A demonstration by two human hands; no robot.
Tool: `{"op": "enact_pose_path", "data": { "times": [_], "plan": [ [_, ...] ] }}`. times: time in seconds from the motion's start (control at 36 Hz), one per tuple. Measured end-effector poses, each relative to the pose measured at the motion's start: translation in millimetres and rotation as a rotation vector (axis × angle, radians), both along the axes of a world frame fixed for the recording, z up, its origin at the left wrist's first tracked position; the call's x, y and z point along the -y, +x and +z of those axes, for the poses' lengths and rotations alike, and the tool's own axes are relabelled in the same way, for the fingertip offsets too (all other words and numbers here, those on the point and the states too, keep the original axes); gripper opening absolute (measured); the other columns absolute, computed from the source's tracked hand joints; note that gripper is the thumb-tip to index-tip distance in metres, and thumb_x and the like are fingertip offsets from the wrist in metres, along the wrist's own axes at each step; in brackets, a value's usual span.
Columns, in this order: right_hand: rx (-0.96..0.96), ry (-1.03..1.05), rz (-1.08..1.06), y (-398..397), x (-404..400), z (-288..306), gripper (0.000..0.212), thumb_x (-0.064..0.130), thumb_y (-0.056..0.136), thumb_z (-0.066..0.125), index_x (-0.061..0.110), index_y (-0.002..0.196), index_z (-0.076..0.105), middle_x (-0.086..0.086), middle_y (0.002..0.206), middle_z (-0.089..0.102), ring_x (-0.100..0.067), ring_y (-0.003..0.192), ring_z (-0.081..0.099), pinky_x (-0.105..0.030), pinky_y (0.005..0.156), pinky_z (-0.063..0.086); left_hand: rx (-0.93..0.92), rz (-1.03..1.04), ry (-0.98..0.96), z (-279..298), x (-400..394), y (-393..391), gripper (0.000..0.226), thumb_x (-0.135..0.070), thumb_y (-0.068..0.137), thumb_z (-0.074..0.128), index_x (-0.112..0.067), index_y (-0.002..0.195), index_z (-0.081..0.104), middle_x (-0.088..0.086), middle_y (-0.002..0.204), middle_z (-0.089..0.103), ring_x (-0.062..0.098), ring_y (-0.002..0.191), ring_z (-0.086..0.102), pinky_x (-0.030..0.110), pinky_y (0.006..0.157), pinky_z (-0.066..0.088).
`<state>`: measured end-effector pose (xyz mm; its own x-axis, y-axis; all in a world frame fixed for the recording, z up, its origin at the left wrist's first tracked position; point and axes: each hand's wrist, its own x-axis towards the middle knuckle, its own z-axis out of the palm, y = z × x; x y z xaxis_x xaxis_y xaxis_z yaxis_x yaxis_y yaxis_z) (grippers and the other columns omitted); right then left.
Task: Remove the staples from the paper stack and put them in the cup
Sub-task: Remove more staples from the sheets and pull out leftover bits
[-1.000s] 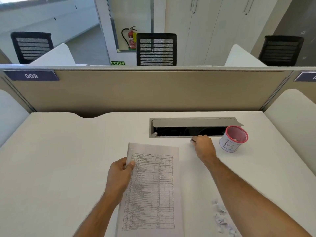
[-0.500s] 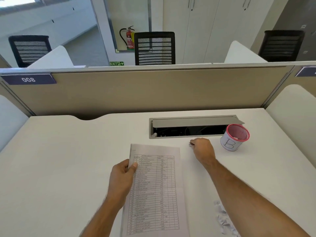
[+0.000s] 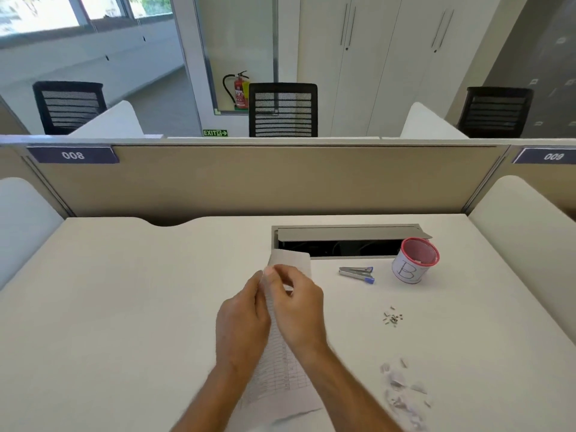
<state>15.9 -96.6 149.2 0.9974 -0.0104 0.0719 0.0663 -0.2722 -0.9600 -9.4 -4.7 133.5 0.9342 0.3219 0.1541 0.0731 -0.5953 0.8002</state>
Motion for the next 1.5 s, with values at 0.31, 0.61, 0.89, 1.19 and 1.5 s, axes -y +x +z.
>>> {"op": "enact_pose_path", "data": {
  "times": [0.31, 0.61, 0.89, 1.19, 1.5],
  "plan": [
    [-0.078, 0.196, -0.023, -22, 10, 40, 0.024, 0.021, 0.103, 0.054, 0.017, 0.089, 0.073, -0.002, 0.084, 0.075, -0.021, 0.084, 0.072, -0.038, 0.078, 0.062, 0.331, -0.05, 0.345, 5, 22, -29, 0.064, -0.007, 0.088, 0.081, -0.003, 0.146, 0.056, 0.011, 0.151, 0.058, 0.026, 0.138, 0.058, 0.041, 0.098, 0.06],
    [-0.141, 0.492, 0.02, -37, 36, 65, 0.017, 0.009, 0.101, 0.058, 0.013, 0.104, 0.074, -0.009, 0.095, 0.079, -0.024, 0.095, 0.076, -0.037, 0.083, 0.063, 0.466, -0.034, 0.444, 10, 44, -45, 0.047, -0.018, 0.104, 0.051, 0.003, 0.145, 0.055, 0.026, 0.154, 0.049, 0.041, 0.144, 0.046, 0.055, 0.108, 0.052],
    [-0.084, 0.48, 0.009, -43, 43, 67, 0.025, 0.024, 0.104, 0.055, 0.01, 0.098, 0.074, -0.012, 0.098, 0.075, -0.028, 0.098, 0.074, -0.043, 0.086, 0.062, 0.469, -0.032, 0.508, 21, 50, -53, 0.051, -0.01, 0.098, 0.062, -0.005, 0.148, 0.056, 0.024, 0.155, 0.048, 0.041, 0.142, 0.048, 0.052, 0.108, 0.051],
    [-0.078, 0.564, 0.056, -48, 47, 74, 0.029, 0.024, 0.106, 0.053, 0.003, 0.103, 0.072, -0.018, 0.106, 0.073, -0.03, 0.099, 0.074, -0.034, 0.078, 0.061, 0.479, -0.012, 0.536, 28, 50, -62, 0.054, -0.005, 0.095, 0.071, -0.002, 0.147, 0.056, 0.024, 0.155, 0.049, 0.043, 0.142, 0.047, 0.05, 0.113, 0.046],
    [-0.077, 0.696, 0.228, -45, 58, 74, 0.017, 0.015, 0.1, 0.062, 0.002, 0.105, 0.071, -0.013, 0.099, 0.075, -0.022, 0.089, 0.073, -0.033, 0.077, 0.057, 0.526, -0.035, 0.511, 30, 51, -71, 0.052, -0.011, 0.094, 0.066, -0.002, 0.145, 0.059, 0.021, 0.159, 0.043, 0.042, 0.144, 0.043, 0.049, 0.115, 0.038]
  ]
}}
